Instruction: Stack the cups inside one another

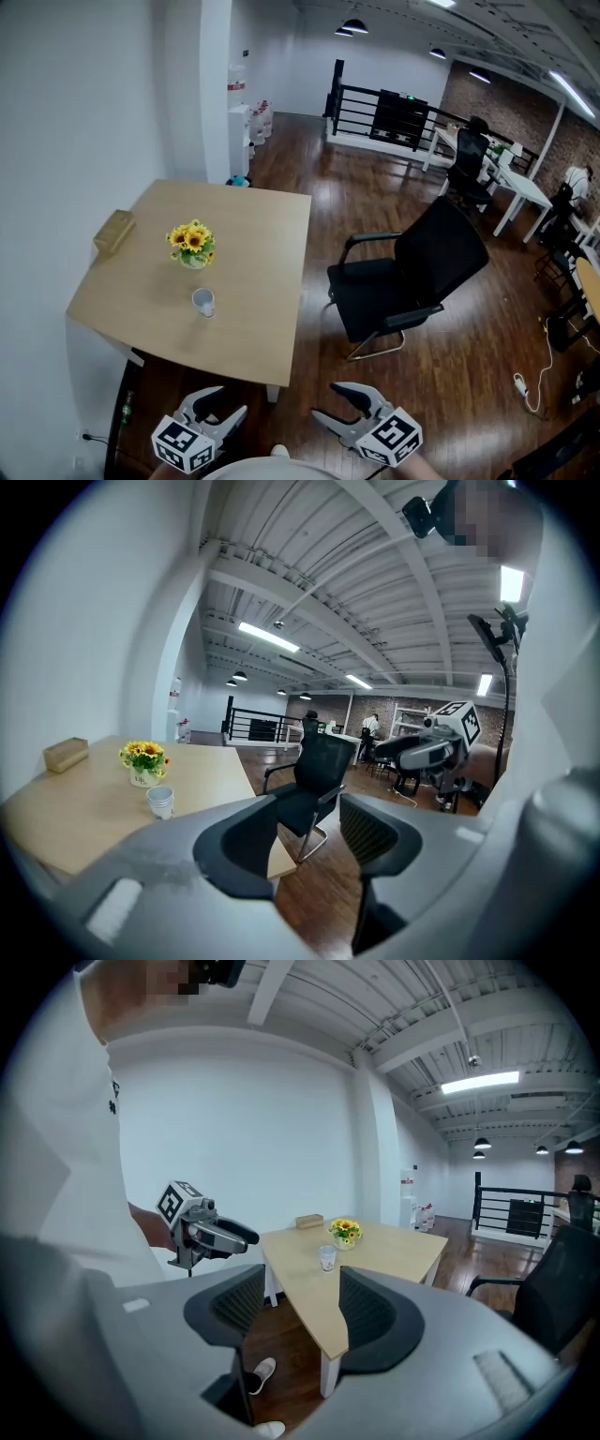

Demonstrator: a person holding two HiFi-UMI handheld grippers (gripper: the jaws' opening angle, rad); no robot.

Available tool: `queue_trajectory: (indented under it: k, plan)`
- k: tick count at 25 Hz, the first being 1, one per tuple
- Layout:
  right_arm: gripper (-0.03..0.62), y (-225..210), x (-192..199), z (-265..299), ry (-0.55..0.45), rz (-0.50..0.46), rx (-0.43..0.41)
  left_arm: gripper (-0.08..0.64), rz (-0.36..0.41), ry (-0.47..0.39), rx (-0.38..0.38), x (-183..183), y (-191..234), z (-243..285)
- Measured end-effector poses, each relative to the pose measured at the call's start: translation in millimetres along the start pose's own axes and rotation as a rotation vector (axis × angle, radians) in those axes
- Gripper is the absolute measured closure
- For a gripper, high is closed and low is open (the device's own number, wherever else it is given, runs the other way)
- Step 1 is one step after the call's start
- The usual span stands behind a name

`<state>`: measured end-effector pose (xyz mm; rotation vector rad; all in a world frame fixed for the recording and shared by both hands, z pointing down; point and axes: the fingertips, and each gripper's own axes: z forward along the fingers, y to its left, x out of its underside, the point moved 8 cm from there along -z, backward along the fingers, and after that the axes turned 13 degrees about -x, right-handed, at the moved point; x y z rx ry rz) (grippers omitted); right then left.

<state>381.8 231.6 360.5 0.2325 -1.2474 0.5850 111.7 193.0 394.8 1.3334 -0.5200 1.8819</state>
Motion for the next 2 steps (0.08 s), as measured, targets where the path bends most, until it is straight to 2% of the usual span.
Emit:
queue_trajectory:
  k: [2]
  plan:
    - [0.337, 2.7, 2.2, -1.1, -0.004, -0.004, 0.001, 0.334, 0.0, 0.006, 0.0, 4.6, -1.9, -1.6]
